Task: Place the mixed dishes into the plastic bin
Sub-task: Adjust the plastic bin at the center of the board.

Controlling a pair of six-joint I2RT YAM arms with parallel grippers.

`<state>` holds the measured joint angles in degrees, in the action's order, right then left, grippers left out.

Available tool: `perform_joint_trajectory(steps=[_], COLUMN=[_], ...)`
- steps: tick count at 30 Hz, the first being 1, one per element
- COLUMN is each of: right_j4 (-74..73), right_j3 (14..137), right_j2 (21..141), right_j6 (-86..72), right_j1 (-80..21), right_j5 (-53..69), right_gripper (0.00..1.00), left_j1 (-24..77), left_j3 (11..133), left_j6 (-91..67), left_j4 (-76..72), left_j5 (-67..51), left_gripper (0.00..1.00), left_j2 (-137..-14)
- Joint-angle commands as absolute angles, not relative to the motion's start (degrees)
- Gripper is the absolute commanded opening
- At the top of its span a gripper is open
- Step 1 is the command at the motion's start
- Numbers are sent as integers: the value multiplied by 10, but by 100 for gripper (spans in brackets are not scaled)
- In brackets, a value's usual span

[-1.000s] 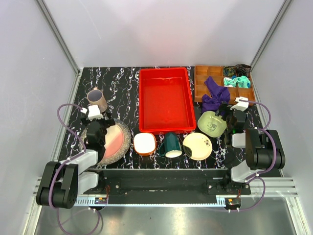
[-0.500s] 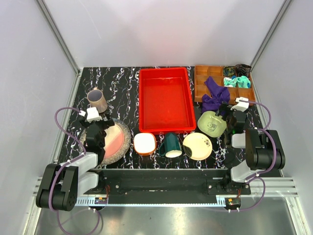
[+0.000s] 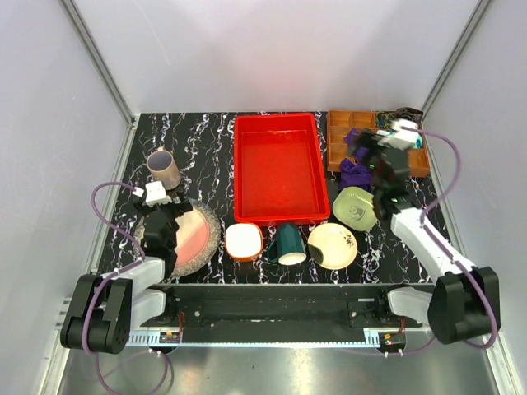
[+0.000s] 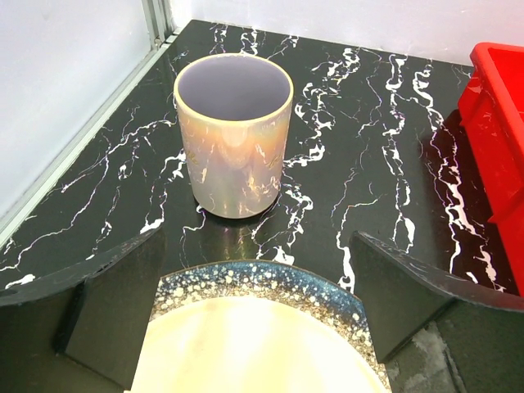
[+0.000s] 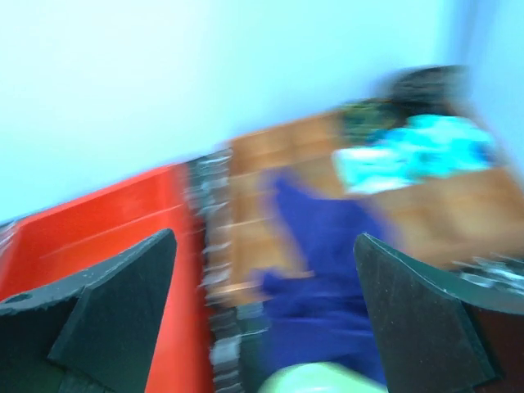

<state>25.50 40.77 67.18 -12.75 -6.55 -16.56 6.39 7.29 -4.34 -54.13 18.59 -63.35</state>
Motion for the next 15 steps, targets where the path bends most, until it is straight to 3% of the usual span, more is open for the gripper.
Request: perform_joint_trajectory(steps=[1, 15], right_j4=[92, -37], right_j3=[516, 715], right_j2=[719, 960], right_j6=[-141, -205], right_j1=[-235, -640], right_j5=[-186, -192], right_gripper=[100, 100], left_j1=[62, 62], left_j3=[65, 65], left_j6=[-37, -37], left_j4=[-593, -594], left_j5=[197, 198], left_gripper=[99, 99], left_j2=[-626, -626])
